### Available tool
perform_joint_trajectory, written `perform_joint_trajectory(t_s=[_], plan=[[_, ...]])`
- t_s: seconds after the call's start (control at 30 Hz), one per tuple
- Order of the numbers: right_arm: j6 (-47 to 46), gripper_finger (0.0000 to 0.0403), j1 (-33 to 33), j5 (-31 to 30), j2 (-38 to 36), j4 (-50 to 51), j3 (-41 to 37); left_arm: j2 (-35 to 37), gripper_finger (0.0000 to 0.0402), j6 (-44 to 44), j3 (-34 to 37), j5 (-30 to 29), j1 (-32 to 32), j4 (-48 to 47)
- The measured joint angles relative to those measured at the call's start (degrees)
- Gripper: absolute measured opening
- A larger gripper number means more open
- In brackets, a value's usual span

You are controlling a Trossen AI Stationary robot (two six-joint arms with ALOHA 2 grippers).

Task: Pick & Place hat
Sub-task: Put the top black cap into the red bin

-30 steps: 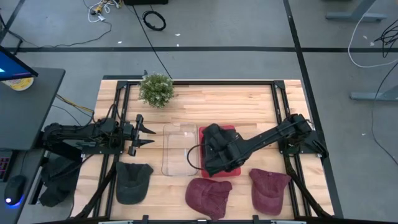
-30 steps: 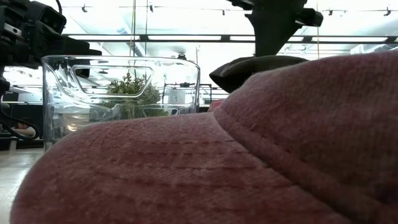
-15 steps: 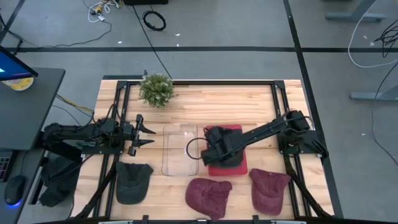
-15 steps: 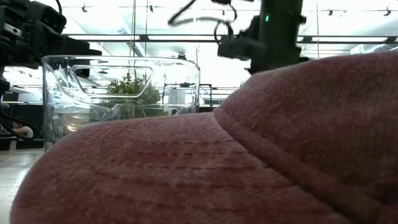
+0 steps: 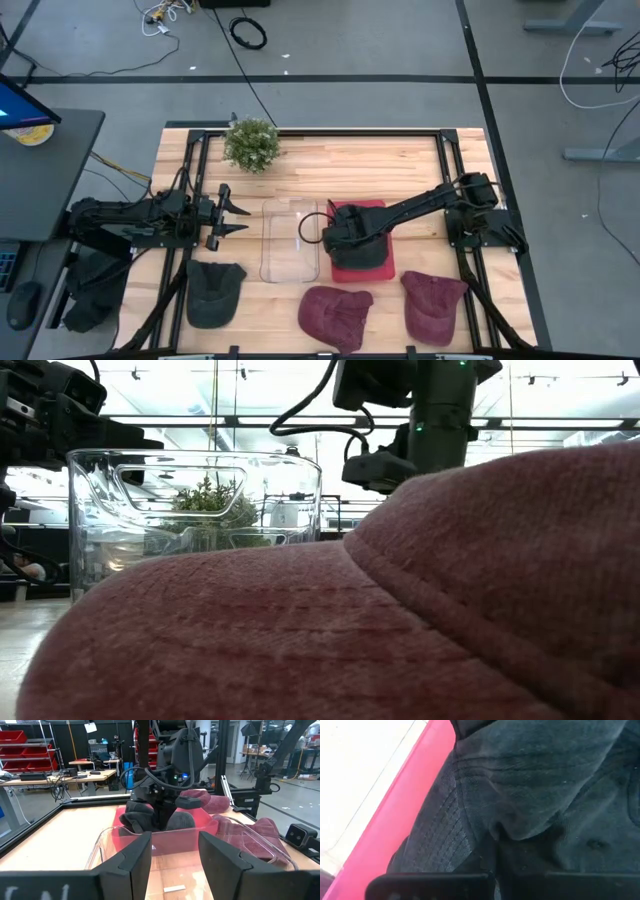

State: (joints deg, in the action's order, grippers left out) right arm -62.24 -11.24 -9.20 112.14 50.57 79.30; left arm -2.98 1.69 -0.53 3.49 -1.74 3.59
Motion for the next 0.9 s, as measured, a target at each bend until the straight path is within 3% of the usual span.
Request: perform_joint_trajectory(t_s=[0.4,0.9], plan=[[2.0,0.0,1.52,-0.42,0.23,-9.41,-0.75,0.02,0.0167,-0.01,0.02,0.0,0.01,0.0],[7.22,0.0029,1.65,-2.19,0.26,-10.07,-0.8,-0.01,0.0167,-0.02,0.01,0.0,0.01,0.01]])
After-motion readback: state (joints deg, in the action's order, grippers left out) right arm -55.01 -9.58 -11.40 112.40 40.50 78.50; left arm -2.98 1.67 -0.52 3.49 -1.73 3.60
